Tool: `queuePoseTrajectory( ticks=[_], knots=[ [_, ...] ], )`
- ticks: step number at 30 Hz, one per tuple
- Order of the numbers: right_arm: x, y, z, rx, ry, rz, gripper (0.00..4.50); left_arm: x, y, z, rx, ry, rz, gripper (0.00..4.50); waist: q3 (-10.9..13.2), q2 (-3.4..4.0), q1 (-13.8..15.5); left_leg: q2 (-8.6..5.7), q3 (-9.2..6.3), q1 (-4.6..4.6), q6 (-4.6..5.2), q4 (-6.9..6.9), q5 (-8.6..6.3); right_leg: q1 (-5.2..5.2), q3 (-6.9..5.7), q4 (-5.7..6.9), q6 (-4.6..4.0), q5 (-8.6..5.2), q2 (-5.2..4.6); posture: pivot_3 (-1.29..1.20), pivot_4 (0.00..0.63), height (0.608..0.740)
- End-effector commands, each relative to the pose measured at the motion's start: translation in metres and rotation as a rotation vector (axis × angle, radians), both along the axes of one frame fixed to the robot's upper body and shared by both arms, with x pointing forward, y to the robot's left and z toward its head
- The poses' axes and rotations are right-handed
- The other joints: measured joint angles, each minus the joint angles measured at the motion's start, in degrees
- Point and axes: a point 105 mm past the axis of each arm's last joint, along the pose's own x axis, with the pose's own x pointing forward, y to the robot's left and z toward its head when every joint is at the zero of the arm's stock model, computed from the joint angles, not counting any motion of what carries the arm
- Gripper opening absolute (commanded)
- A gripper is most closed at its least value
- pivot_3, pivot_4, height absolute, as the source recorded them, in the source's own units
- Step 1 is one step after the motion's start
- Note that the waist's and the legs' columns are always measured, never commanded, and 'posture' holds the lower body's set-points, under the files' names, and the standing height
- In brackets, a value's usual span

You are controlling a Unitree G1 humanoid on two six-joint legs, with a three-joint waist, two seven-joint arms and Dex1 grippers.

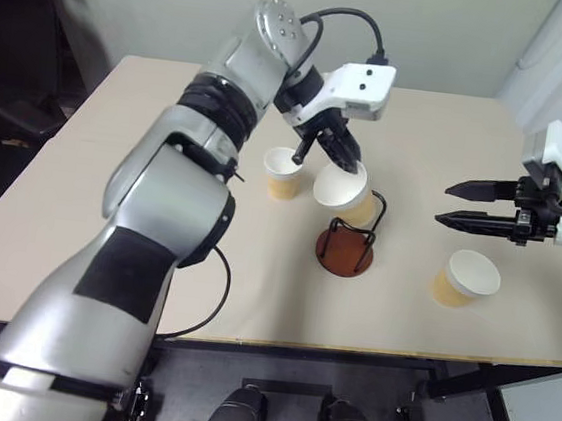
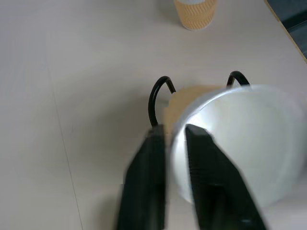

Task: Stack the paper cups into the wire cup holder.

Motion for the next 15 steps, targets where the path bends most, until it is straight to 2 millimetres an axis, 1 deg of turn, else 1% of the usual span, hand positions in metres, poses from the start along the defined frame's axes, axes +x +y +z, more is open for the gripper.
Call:
queuePoseTrajectory(
  ticks=[1,7,8,10,12,15],
  knots=[
    [-0.005,0.0,0.014,0.004,-0.057,0.004,2.53,-0.007,-0.005,0.01,-0.018,-0.016,-0.056,2.07,0.0,0.0,0.0,0.01,-0.01,0.0,0.01,0.01,0.0,0.0,0.04,0.0,0.01,0.0,-0.02,0.0,0.15,0.74],
    [-0.005,-0.001,0.013,0.0,-0.057,0.003,2.53,-0.008,-0.007,0.013,-0.036,-0.014,-0.061,4.31,0.0,0.0,0.0,0.02,-0.01,0.01,0.01,0.0,-0.01,0.01,0.04,0.0,0.04,0.0,-0.03,0.0,0.15,0.74],
    [-0.005,-0.001,0.013,0.0,-0.058,0.003,2.53,-0.008,-0.007,0.013,-0.04,-0.013,-0.061,4.44,0.0,0.0,0.0,0.02,-0.01,0.0,0.01,0.0,-0.01,0.01,0.06,0.0,0.05,0.01,-0.04,0.0,0.15,0.74],
    [-0.005,-0.001,0.013,-0.001,-0.058,0.002,2.53,-0.008,-0.007,0.017,-0.064,-0.019,-0.062,4.44,0.0,0.0,0.0,0.01,-0.01,0.01,0.02,0.0,-0.01,0.01,0.05,0.0,0.05,0.0,-0.04,0.0,0.15,0.74],
    [-0.005,-0.001,0.013,0.0,-0.059,0.0,2.53,-0.004,-0.004,0.022,-0.087,-0.054,-0.039,4.44,0.0,0.0,0.0,0.0,0.0,0.01,0.02,-0.01,-0.01,0.01,0.04,0.0,0.05,-0.01,-0.03,0.0,0.15,0.74],
    [-0.005,0.0,0.013,0.012,-0.056,-0.003,2.53,0.008,0.012,0.024,-0.084,-0.118,0.034,4.44,0.0,0.0,-0.1,0.01,0.01,0.02,0.02,-0.01,-0.01,0.01,0.05,0.0,0.05,-0.02,-0.02,0.0,0.15,0.74]
  ],
)
